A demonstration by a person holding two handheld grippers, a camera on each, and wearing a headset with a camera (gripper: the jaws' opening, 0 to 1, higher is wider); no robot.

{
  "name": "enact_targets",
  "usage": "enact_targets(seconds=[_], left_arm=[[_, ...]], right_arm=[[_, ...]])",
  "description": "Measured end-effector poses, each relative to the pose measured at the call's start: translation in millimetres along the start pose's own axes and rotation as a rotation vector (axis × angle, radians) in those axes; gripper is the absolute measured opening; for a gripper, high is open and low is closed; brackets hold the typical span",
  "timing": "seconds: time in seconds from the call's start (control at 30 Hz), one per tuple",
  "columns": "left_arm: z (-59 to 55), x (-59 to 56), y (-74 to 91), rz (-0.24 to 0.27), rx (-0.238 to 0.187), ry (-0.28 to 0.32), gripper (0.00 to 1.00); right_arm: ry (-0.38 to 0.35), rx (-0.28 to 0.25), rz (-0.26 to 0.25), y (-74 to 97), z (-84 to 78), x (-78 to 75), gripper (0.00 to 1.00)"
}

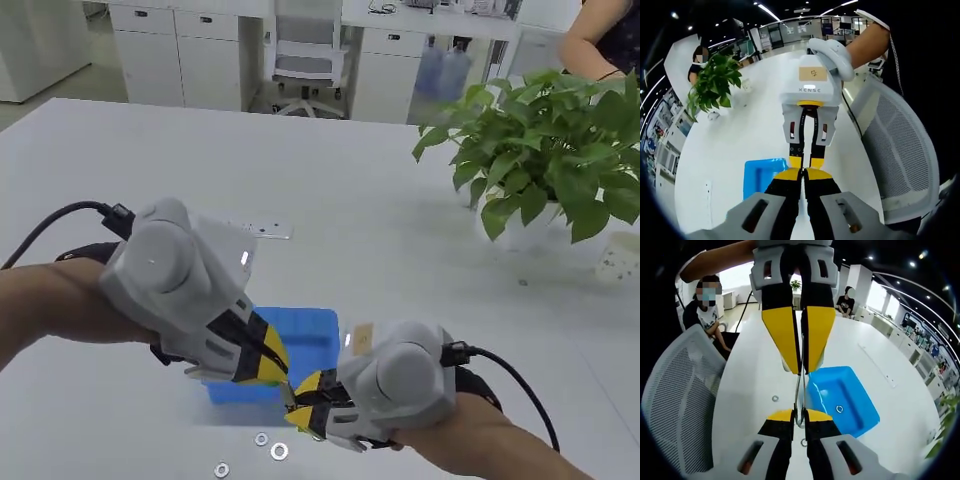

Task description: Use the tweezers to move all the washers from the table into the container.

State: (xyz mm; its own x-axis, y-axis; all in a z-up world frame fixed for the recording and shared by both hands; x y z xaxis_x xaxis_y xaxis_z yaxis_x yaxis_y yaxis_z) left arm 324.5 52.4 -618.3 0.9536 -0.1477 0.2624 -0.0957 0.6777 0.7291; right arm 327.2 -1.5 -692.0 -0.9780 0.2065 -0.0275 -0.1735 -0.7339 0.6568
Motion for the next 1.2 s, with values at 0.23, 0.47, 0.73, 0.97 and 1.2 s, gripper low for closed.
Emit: enact_targets(seconds=[0.23, 0.47, 0.73, 0.97, 1.2], left_arm=[[-0.8, 11.0, 6.9, 0.017, 0.002, 0.001, 0.06], [-5.0, 25.4, 12.2, 0.030, 0.010, 0.000, 0.06], [-12.1, 38.7, 13.7, 0.044, 0.019, 0.000, 0.06], [-22.2, 49.7, 11.7, 0.048, 0.026, 0.006, 0.06], [-34.9, 60.6, 7.4, 0.050, 0.028, 0.019, 0.06]], right_arm=[[0.018, 0.001, -0.002, -0.9, 9.4, -12.5, 0.09], [0.032, -0.005, -0.006, -4.5, 17.6, -26.6, 0.09], [0.036, -0.011, -0.006, -11.5, 23.1, -42.1, 0.09], [0.035, -0.013, 0.001, -21.0, 24.0, -54.9, 0.09], [0.028, -0.015, 0.004, -30.7, 22.4, -66.0, 0.09]])
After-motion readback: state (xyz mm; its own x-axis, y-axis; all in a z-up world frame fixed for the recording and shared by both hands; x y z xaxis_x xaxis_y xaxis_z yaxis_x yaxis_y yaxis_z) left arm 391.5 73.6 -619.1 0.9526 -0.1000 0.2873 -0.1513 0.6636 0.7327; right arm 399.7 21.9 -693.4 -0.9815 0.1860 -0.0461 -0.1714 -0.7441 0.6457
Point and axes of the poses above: the centre of the closed fingertips' face, and the gripper's own axes: y roughly backward along the fingers, x roughly to its left, z roughly out of its top, the point moved 5 cm from there along y, roughly backward along the fingers, and after that the axes turned 9 degrees about -y, right-handed, at the moved point
